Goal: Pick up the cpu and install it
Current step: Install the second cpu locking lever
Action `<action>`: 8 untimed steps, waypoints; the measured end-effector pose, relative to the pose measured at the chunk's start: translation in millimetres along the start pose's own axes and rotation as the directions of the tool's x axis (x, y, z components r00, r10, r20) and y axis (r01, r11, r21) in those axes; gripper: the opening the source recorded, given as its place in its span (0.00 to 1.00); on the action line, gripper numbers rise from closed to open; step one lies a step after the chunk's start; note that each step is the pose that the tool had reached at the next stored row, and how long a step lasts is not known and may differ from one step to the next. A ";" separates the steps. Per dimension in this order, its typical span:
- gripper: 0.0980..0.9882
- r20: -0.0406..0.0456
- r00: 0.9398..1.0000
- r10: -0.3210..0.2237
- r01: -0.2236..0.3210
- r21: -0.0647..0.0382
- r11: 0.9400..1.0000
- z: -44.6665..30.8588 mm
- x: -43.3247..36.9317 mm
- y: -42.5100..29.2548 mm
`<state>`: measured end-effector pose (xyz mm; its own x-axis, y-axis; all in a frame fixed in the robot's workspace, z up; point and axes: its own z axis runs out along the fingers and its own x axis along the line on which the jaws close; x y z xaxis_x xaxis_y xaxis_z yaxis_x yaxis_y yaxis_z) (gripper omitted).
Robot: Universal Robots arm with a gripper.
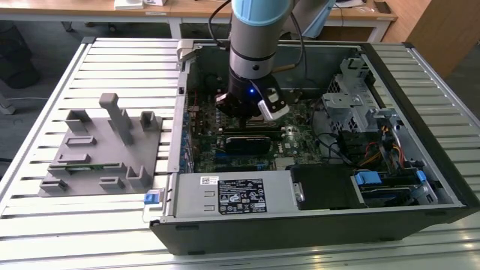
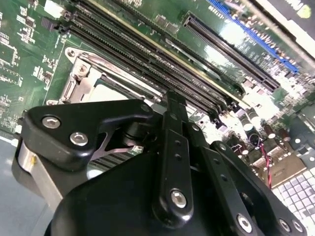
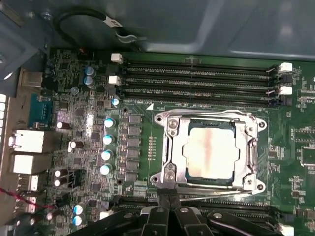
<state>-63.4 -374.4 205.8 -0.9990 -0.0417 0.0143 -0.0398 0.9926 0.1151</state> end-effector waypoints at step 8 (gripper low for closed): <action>0.01 0.002 1.000 -0.001 0.001 -0.043 0.999 -0.8 0.8 -13.2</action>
<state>-63.6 -387.6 205.1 -0.9990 -0.0424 0.0125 -0.0399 0.9867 0.1577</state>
